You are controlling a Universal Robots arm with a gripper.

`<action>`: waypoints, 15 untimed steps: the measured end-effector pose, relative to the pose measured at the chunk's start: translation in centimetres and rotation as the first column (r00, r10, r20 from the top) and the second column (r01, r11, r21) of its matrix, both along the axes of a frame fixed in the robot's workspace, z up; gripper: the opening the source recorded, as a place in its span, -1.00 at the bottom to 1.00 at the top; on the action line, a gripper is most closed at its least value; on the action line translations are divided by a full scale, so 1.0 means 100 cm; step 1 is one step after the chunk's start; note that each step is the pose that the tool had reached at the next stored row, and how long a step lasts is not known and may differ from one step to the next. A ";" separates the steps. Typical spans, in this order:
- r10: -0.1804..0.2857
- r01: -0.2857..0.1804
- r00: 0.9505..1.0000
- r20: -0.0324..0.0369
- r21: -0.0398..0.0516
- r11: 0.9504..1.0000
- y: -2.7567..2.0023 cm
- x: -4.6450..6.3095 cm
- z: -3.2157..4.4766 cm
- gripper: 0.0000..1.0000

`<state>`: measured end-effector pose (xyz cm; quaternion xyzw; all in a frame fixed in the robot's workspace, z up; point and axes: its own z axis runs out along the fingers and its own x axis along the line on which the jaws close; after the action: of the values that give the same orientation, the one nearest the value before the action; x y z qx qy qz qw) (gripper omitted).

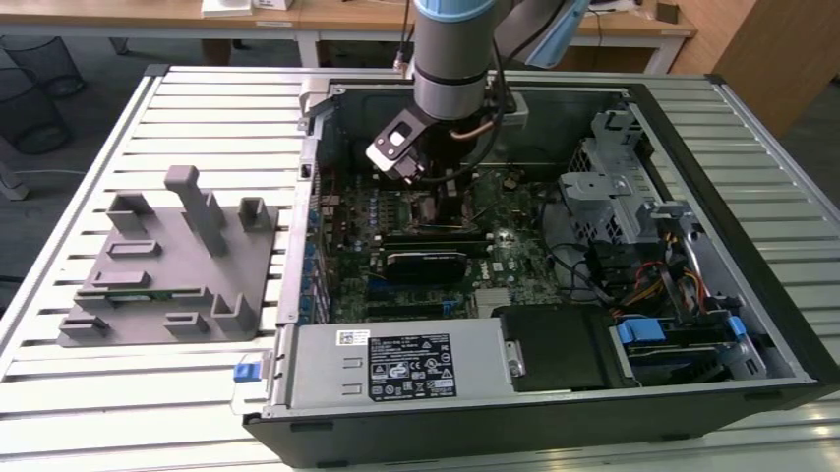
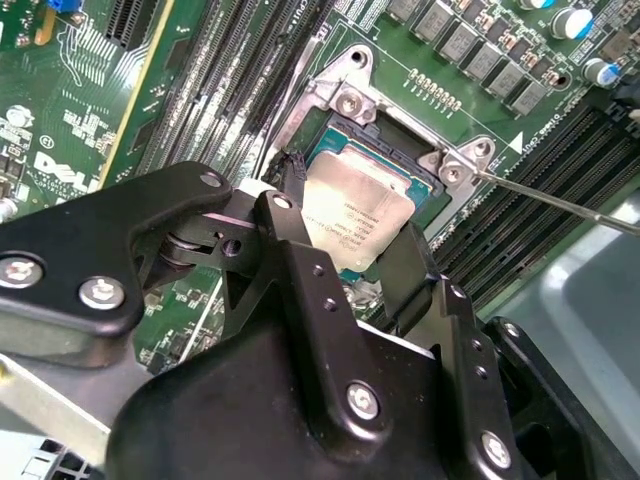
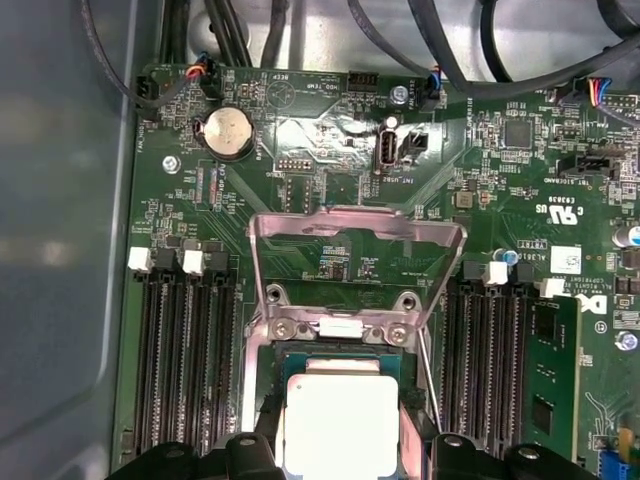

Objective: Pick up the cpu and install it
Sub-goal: 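Place the cpu into insertion slot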

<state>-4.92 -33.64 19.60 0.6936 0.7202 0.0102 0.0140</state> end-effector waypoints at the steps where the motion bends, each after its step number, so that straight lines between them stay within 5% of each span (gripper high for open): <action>1: -0.001 0.001 1.000 0.000 0.000 1.000 0.0000 0.000 -0.0004 0.07; 15: -0.006 0.006 1.000 0.000 0.000 1.000 0.0005 0.000 -0.0029 0.07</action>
<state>-4.93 -33.59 19.31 0.6959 0.7179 0.0102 0.0140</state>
